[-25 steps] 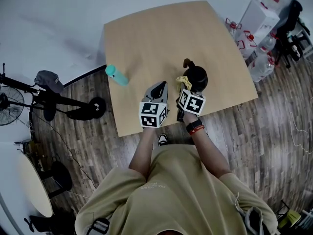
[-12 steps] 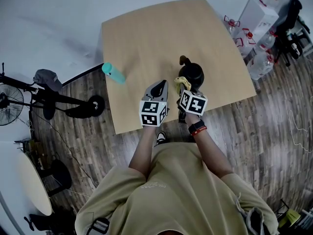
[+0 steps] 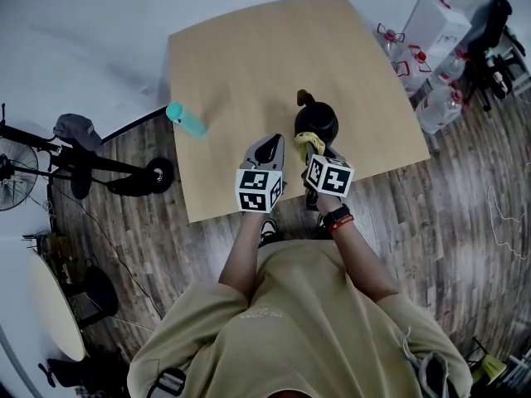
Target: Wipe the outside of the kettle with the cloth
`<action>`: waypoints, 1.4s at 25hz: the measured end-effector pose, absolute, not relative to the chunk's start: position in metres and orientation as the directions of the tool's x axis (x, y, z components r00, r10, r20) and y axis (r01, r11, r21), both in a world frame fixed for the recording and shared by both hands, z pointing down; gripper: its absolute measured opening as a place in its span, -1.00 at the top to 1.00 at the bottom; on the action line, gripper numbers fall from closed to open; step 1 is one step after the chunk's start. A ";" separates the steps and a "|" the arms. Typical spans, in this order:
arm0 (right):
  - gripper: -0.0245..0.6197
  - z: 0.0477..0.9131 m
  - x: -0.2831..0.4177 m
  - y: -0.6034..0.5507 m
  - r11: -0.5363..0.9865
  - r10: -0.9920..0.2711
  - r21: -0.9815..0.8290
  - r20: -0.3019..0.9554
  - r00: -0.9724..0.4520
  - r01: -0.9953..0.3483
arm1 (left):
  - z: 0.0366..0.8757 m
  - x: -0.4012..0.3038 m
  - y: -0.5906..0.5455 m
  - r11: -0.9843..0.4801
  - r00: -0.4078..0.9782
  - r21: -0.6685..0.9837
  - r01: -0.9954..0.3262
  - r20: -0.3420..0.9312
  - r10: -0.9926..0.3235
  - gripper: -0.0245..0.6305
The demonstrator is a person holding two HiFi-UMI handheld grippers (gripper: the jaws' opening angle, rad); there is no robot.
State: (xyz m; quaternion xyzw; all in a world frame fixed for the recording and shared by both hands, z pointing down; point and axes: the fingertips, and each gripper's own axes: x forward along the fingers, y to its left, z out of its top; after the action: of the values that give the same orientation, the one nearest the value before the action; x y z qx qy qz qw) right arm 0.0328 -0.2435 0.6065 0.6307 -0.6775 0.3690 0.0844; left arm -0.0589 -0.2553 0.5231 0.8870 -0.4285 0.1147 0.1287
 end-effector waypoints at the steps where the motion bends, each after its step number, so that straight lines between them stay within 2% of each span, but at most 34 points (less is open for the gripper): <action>1: 0.55 0.606 0.036 -0.242 -0.065 -0.792 -0.391 0.580 -0.191 -0.918 | 0.523 -0.056 -0.254 -0.599 0.606 0.131 -0.790 0.313 -0.731 0.85; 16: 0.55 0.609 0.092 -0.224 -0.021 -0.786 -0.298 0.595 -0.168 -0.954 | 0.527 -0.004 -0.236 -0.601 0.603 0.118 -0.791 0.324 -0.729 0.85; 35: 0.56 0.610 0.161 -0.268 0.031 -0.822 -0.112 0.562 -0.089 -0.993 | 0.538 0.014 -0.245 -0.549 0.541 0.092 -0.831 0.365 -0.758 0.85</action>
State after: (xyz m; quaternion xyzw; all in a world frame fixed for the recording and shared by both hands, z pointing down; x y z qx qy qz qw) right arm 0.1608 -0.2676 0.6096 0.6517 -0.6964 0.2442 0.1750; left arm 0.0143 -0.2449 0.5384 0.8683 -0.4574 0.1427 0.1283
